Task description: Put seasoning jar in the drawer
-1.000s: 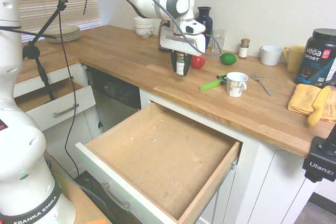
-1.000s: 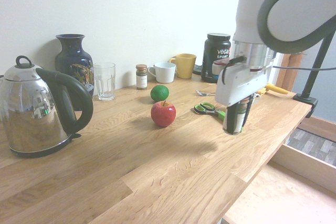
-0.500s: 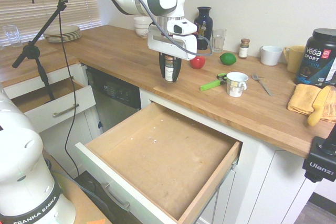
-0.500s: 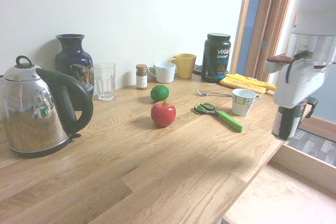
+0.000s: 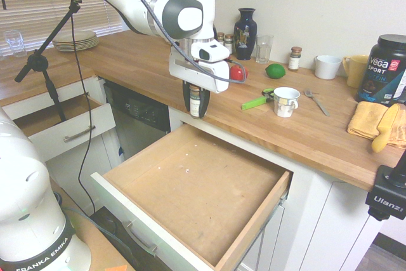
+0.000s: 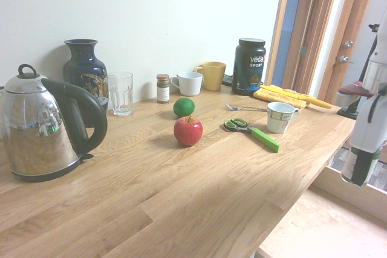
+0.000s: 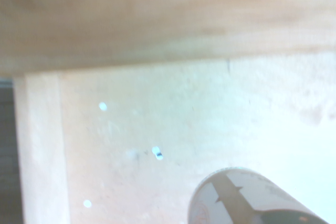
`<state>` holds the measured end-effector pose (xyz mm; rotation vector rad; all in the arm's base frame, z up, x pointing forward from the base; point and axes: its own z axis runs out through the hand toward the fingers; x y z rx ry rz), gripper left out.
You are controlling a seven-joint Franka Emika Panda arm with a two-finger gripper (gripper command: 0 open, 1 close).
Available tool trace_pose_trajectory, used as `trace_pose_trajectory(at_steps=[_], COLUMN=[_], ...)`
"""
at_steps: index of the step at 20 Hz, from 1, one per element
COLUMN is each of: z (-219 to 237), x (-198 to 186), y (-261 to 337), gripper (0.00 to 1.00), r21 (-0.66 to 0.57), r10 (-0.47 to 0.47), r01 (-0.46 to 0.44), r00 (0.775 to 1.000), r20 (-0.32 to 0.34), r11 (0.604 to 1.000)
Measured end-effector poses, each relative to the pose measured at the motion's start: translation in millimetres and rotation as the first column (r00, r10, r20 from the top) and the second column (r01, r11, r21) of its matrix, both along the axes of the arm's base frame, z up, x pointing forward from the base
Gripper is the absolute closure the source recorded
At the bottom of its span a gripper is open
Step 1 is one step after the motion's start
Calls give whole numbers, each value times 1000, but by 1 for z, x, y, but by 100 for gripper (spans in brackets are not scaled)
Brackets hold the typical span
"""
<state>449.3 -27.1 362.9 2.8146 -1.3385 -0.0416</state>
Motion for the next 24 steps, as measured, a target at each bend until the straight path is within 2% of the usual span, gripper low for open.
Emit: trace_pose_trajectory(at_steps=[11, 24], z=[-82, -166], x=[-56, -55], y=[-19, -29], gripper=[100, 100], r21=[13, 26], r10=[15, 73], r01=[-15, -73], r00=[1000, 997], r20=[-9, 11], r11=[1000, 997])
